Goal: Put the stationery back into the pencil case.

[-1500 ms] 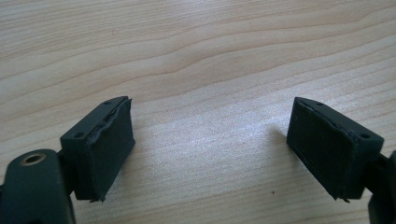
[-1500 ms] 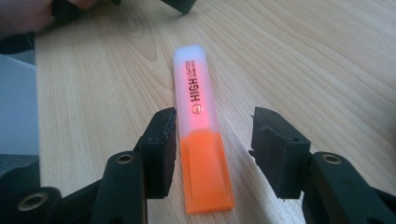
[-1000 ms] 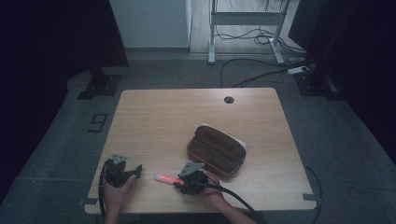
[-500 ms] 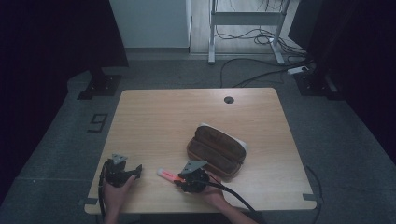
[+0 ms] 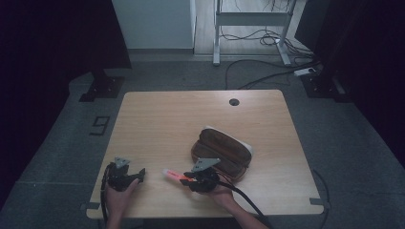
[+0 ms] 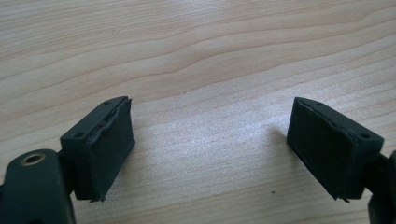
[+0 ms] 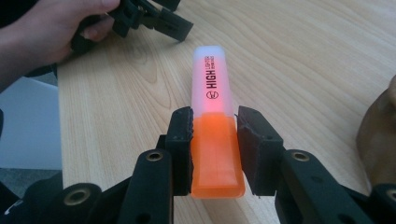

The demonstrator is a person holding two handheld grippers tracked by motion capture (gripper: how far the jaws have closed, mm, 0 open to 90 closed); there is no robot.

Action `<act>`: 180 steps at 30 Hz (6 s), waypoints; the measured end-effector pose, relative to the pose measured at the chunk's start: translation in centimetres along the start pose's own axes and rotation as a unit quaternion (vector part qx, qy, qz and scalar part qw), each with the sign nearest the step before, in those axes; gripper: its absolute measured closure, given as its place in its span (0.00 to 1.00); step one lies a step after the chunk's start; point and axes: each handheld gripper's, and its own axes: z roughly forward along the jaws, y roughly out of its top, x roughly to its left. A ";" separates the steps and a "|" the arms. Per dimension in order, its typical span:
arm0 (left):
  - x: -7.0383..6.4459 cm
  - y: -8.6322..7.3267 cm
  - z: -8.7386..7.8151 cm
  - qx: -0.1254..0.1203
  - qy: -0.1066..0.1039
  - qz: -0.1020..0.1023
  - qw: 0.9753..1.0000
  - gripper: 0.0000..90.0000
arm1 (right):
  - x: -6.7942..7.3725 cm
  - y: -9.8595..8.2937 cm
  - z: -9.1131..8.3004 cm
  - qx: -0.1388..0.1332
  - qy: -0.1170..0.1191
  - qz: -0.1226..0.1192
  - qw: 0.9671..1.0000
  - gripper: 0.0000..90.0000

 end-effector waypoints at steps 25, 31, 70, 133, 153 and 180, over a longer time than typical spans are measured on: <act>0.0 0.0 0.0 0.000 0.000 0.000 1.000 0.16 | -1.7 1.2 -3.4 -0.043 -0.019 0.007 0.999 0.73; 0.0 0.0 0.0 0.000 0.000 0.000 1.000 0.16 | -2.2 1.4 -4.3 -0.049 -0.026 0.008 0.998 0.73; 0.0 0.0 0.0 0.000 0.000 0.000 1.000 0.16 | -4.8 2.1 -9.1 -0.094 -0.071 0.019 0.993 0.73; 0.0 0.0 0.0 0.000 0.000 0.000 1.000 0.16 | -9.7 -0.3 -9.7 -0.002 -0.164 0.034 0.986 0.76; 0.0 0.0 0.0 0.000 0.000 0.000 1.000 0.16 | -8.6 0.6 -11.7 -0.080 -0.169 0.045 0.981 0.43; 0.0 0.0 0.0 0.000 0.000 0.000 1.000 0.16 | -9.5 -5.9 -19.6 -0.150 -0.229 0.077 0.959 0.38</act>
